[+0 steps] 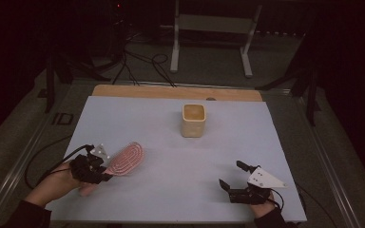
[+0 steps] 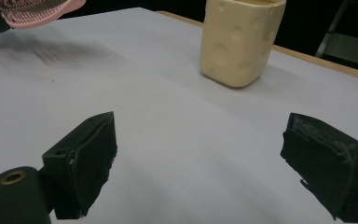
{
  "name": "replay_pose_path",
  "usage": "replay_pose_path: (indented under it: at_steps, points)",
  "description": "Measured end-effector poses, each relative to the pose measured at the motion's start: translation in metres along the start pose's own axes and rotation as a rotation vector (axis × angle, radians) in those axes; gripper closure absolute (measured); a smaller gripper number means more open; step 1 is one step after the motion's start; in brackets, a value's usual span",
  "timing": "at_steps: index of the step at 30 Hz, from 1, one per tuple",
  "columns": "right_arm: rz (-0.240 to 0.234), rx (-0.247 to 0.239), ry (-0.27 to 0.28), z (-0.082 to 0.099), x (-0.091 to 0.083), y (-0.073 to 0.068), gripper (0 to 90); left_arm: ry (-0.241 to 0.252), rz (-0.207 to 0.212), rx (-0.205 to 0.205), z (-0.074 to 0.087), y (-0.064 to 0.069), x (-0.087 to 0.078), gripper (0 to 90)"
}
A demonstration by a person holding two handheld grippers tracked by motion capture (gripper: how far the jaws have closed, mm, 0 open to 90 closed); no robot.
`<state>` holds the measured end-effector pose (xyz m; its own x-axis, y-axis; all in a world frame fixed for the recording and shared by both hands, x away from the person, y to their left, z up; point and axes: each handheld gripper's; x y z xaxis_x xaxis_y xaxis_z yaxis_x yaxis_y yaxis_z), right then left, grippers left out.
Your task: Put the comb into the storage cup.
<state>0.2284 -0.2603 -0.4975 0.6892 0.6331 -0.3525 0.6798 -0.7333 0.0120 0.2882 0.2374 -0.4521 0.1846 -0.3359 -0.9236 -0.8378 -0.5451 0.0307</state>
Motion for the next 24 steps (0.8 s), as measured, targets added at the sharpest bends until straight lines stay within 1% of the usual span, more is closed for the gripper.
replay_pose_path:
  at_steps: [1, 2, 3, 4, 6, 8, 9, 10, 12, 13, 15, 18, 19, 20, 21, 24]
  points:
    - [-0.001, 0.001, 0.000, 0.000, 0.000, 0.000, 10.0, 0.010, 0.007, -0.006, -0.002, 0.000, 0.000, 70.1]
    - [-0.002, 0.001, 0.000, 0.000, 0.000, 0.000, 10.1, 0.020, 0.011, -0.001, -0.003, 0.000, 0.000, 70.1]
    - [-0.002, 0.001, -0.001, 0.000, 0.000, 0.000, 10.0, 0.036, 0.009, -0.007, -0.005, 0.001, 0.000, 70.1]
    - [-0.003, -0.001, -0.003, 0.000, 0.000, -0.001, 10.0, 0.035, 0.016, -0.001, -0.006, 0.000, 0.000, 70.1]
    - [-0.004, 0.000, -0.002, 0.000, 0.000, -0.001, 10.0, 0.055, 0.015, -0.007, -0.009, 0.000, 0.001, 70.1]
    - [-0.004, -0.001, -0.002, 0.000, 0.000, -0.001, 10.1, 0.067, 0.004, 0.000, -0.010, 0.001, 0.001, 70.1]
    - [-0.003, -0.002, -0.001, 0.000, 0.000, 0.000, 10.1, 0.073, 0.017, -0.002, -0.011, 0.001, 0.001, 70.1]
    - [-0.002, -0.002, 0.000, 0.000, 0.000, 0.000, 10.1, 0.083, 0.011, 0.008, -0.012, 0.002, 0.001, 70.1]
    - [-0.004, -0.001, -0.001, 0.000, 0.000, 0.000, 10.0, 0.096, 0.025, 0.017, -0.015, 0.004, 0.000, 70.1]
    - [-0.004, -0.001, -0.002, 0.000, 0.000, 0.000, 10.1, 0.107, 0.019, 0.024, -0.016, 0.004, -0.001, 70.1]
    - [-0.005, 0.000, -0.003, 0.000, 0.000, -0.001, 10.0, 0.118, 0.023, 0.030, -0.020, 0.005, -0.002, 70.1]
    - [-0.005, -0.002, 0.000, 0.000, 0.000, 0.000, 10.0, 0.138, 0.016, 0.043, -0.026, 0.007, -0.005, 70.2]
    - [-0.004, -0.002, 0.001, 0.000, 0.000, 0.000, 10.1, 0.146, 0.019, 0.037, -0.028, 0.007, -0.005, 70.1]
    - [-0.004, -0.002, 0.001, 0.000, 0.000, 0.000, 10.0, 0.148, 0.021, 0.043, -0.030, 0.007, -0.006, 70.1]
    - [-0.003, -0.002, 0.000, 0.000, 0.000, 0.000, 10.1, 0.151, 0.013, 0.045, -0.032, 0.007, -0.006, 70.1]
    - [-0.006, -0.002, 0.000, 0.000, 0.000, 0.000, 10.0, 0.165, 0.008, 0.042, -0.038, 0.007, -0.006, 70.1]
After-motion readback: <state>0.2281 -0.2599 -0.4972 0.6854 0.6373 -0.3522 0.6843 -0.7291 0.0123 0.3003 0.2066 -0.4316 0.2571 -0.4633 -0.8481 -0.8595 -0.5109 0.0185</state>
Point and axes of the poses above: each handheld gripper's, and its own axes: x roughly forward along the jaws, z roughly out of its underside, y roughly to its right, and after that the axes turned 2 degrees about x, right-handed
